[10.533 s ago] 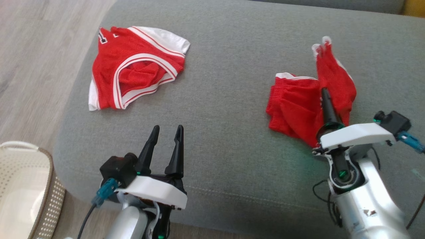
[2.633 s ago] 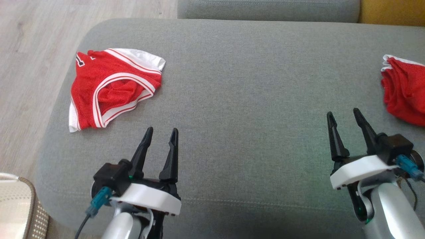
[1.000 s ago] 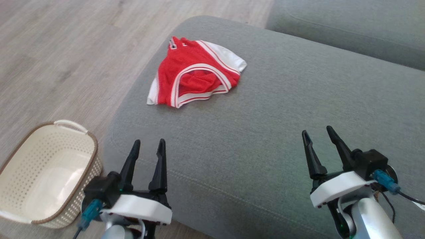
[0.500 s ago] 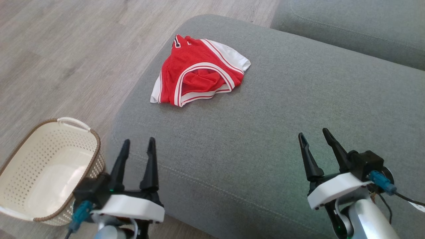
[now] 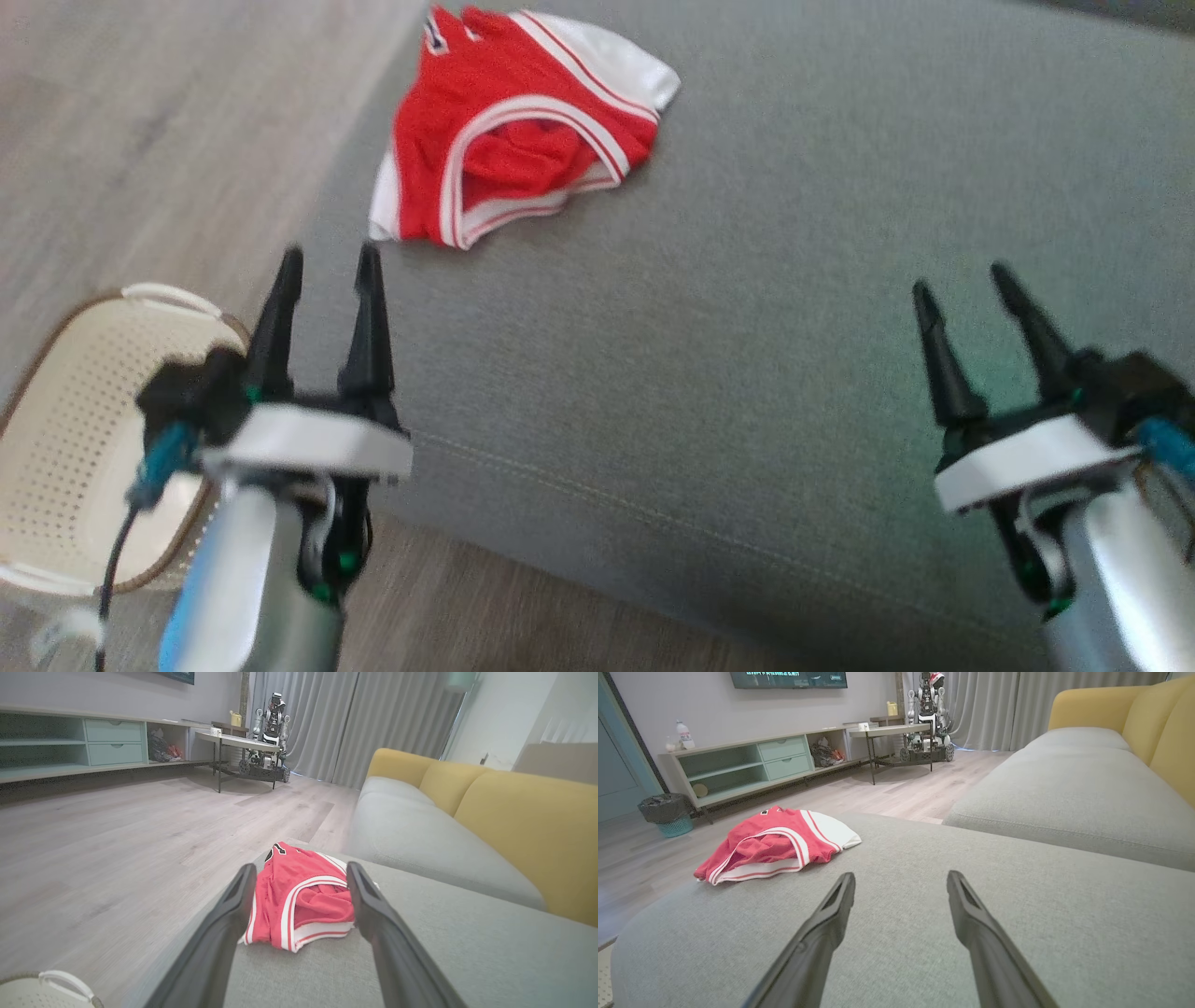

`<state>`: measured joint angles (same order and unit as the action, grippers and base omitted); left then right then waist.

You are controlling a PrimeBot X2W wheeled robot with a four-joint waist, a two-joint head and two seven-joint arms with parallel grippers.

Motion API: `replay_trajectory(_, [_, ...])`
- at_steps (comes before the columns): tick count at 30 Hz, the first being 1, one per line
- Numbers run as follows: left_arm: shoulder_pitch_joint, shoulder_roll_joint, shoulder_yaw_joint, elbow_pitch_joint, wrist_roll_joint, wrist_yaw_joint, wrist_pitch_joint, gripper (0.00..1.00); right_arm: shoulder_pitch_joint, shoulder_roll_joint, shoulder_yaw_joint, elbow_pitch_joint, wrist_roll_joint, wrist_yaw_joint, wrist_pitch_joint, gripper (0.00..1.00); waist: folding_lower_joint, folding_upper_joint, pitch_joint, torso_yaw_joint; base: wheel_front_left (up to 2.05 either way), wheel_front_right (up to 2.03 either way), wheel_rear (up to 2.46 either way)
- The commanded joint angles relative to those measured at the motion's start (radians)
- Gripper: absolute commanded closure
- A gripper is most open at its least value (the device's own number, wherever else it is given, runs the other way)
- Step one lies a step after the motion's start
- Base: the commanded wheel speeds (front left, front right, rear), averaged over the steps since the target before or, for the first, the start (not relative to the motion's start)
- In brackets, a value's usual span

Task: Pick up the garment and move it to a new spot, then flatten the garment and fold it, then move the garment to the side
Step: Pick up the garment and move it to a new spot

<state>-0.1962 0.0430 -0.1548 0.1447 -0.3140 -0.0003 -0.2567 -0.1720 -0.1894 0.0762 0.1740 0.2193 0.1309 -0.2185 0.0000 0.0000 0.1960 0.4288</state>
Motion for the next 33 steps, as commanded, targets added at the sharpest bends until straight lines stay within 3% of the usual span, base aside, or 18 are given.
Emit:
replay_trajectory(1, [-0.070,0.013,0.040,-0.003,0.020,-0.016,-0.005,0.00,-0.038,-0.020,0.015,-0.052,-0.007,0.000,0.007,0.00,0.0000,0.0000,0.080,-0.049,0.00,0.00,0.00])
replay_trajectory(12, [-0.482,0.084,0.027,0.382,0.038,-0.104,0.026,0.00,-0.067,-0.088,-0.024,-0.197,0.003,0.000,0.059,0.00,0.0000,0.0000,0.239,-0.149,0.00,0.00,0.00])
replay_trajectory(23, [-0.760,0.160,-0.007,0.743,0.027,-0.123,0.138,0.00,-0.095,-0.099,-0.041,-0.239,0.013,0.000,0.057,0.00,0.0000,0.0000,0.319,-0.232,0.00,0.00,0.00])
replay_trajectory(31, [-0.835,0.165,-0.025,0.934,0.011,-0.126,0.191,0.00,-0.107,-0.096,-0.040,-0.228,0.017,0.000,0.040,0.00,0.0000,0.0000,0.341,-0.259,0.00,0.00,0.00])
replay_trajectory(32, [-0.840,0.162,-0.025,0.952,0.004,-0.127,0.195,0.69,-0.109,-0.096,-0.040,-0.226,0.017,0.000,0.039,0.00,0.0000,0.0000,0.341,-0.260,0.00,0.00,0.00])
replay_trajectory(33, [-0.844,0.160,-0.028,0.965,-0.001,-0.128,0.195,1.00,-0.110,-0.095,-0.041,-0.225,0.017,0.000,0.037,0.00,0.0000,0.0000,0.341,-0.261,0.00,0.00,0.00])
